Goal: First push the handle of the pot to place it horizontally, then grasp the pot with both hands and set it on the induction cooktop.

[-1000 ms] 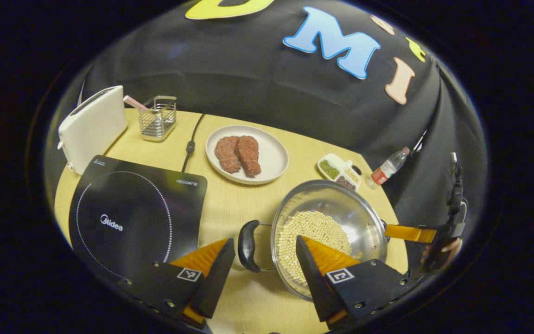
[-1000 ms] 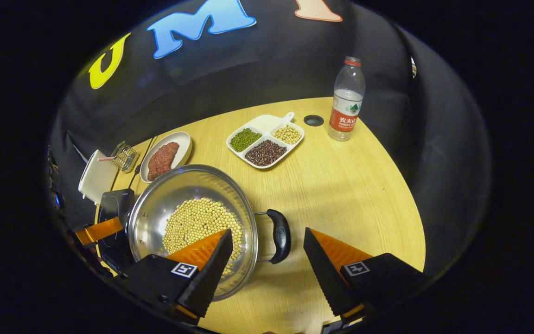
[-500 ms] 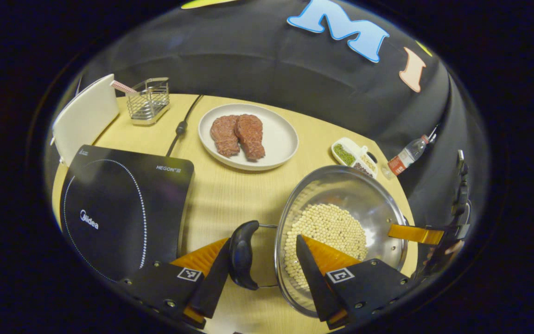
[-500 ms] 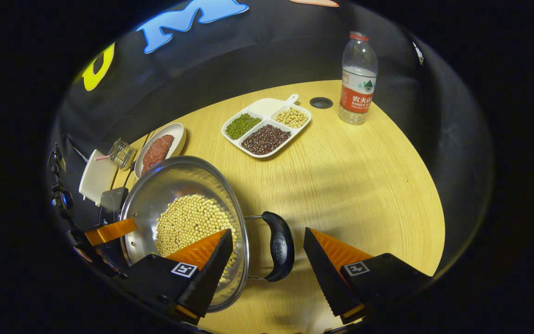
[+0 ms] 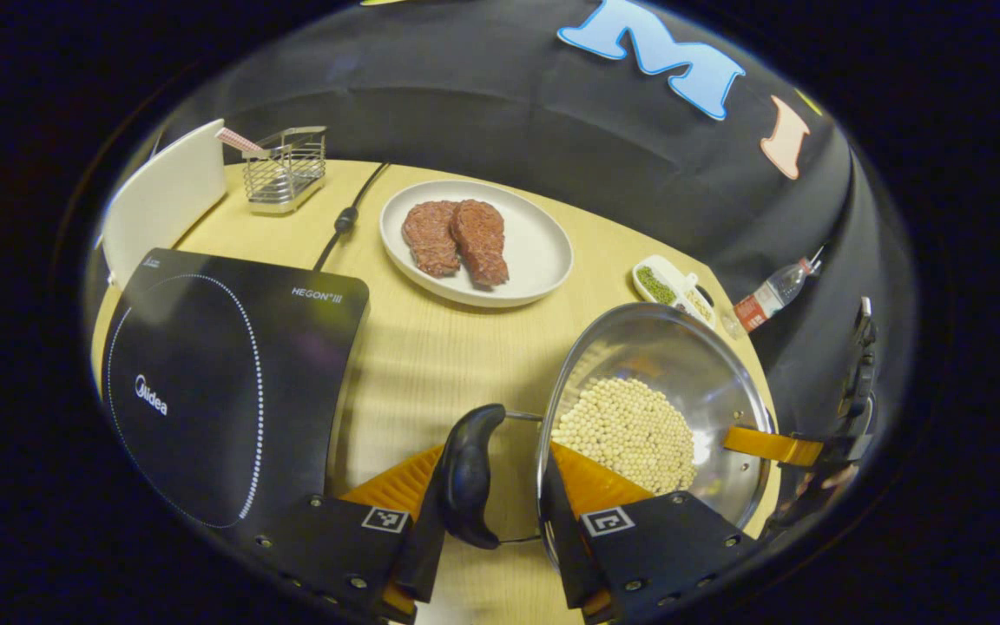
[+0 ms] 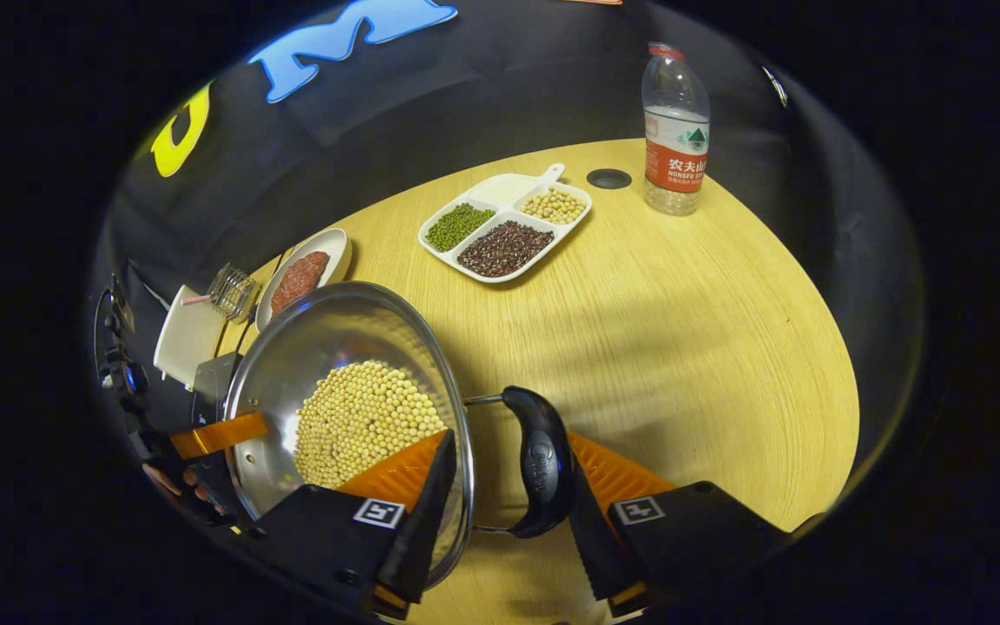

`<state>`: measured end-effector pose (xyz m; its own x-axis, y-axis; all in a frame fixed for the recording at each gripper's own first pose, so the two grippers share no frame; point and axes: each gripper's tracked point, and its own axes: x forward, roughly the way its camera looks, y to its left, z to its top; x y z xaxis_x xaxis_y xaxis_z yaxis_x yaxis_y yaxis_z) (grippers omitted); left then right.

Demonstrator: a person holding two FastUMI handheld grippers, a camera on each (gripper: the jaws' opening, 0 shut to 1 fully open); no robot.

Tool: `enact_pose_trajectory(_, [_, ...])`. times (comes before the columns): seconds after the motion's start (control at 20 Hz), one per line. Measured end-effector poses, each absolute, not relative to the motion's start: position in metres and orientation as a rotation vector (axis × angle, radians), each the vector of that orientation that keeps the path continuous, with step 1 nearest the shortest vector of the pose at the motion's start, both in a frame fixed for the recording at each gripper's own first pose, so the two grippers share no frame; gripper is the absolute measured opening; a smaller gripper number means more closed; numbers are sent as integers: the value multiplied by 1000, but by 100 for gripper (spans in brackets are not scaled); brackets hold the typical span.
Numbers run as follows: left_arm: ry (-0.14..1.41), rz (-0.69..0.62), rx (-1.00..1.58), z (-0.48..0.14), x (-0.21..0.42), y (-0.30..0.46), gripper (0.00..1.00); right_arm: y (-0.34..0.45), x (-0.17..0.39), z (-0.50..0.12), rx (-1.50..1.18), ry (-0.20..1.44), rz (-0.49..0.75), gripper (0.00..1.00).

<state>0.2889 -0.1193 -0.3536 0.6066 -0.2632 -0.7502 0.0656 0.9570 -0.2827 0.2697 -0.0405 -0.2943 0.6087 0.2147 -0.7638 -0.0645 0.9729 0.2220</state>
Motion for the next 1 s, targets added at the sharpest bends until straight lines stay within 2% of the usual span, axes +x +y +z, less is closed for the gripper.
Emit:
enact_pose_trajectory(0.1, [911, -197, -261, -354, 288, -121, 55, -41, 268, -293, 187, 905, 163, 60])
enact_pose_trajectory(0.15, [910, -198, -269, -355, 288, -121, 58, -41, 268, -293, 186, 904, 163, 59])
enact_pose_trajectory(0.2, [907, -199, -268, -354, 288, -121, 50, -40, 269, -294, 182, 902, 163, 59])
enact_pose_trajectory(0.25, [906, -199, -265, -355, 288, -121, 52, -40, 269, -294, 179, 903, 157, 57])
enact_pose_trajectory(0.3, [901, -200, -259, -353, 289, -120, 48, -41, 269, -295, 182, 905, 155, 55])
enact_pose_trajectory(0.35, [902, -204, -254, -354, 288, -121, 51, -41, 267, -293, 178, 905, 156, 50])
enact_pose_trajectory(0.4, [899, -203, -257, -353, 289, -121, 54, -41, 267, -293, 178, 907, 157, 50])
enact_pose_trajectory(0.55, [908, -207, -240, -354, 288, -123, 45, -43, 264, -293, 161, 901, 151, 52])
enact_pose_trajectory(0.6, [913, -207, -240, -355, 287, -123, 45, -44, 261, -293, 154, 904, 151, 50])
enact_pose_trajectory(0.65, [917, -207, -244, -355, 285, -124, 49, -45, 258, -291, 157, 907, 149, 52])
enact_pose_trajectory(0.75, [926, -210, -247, -352, 274, -125, 49, -47, 249, -289, 149, 910, 149, 50])
enact_pose_trajectory(0.8, [920, -216, -243, -348, 270, -126, 53, -48, 245, -286, 146, 904, 150, 50])
enact_pose_trajectory(0.95, [913, -226, -249, -341, 258, -125, 53, -48, 227, -276, 143, 892, 144, 52])
enact_pose_trajectory(1.0, [913, -230, -249, -337, 251, -124, 45, -49, 220, -273, 142, 889, 142, 50])
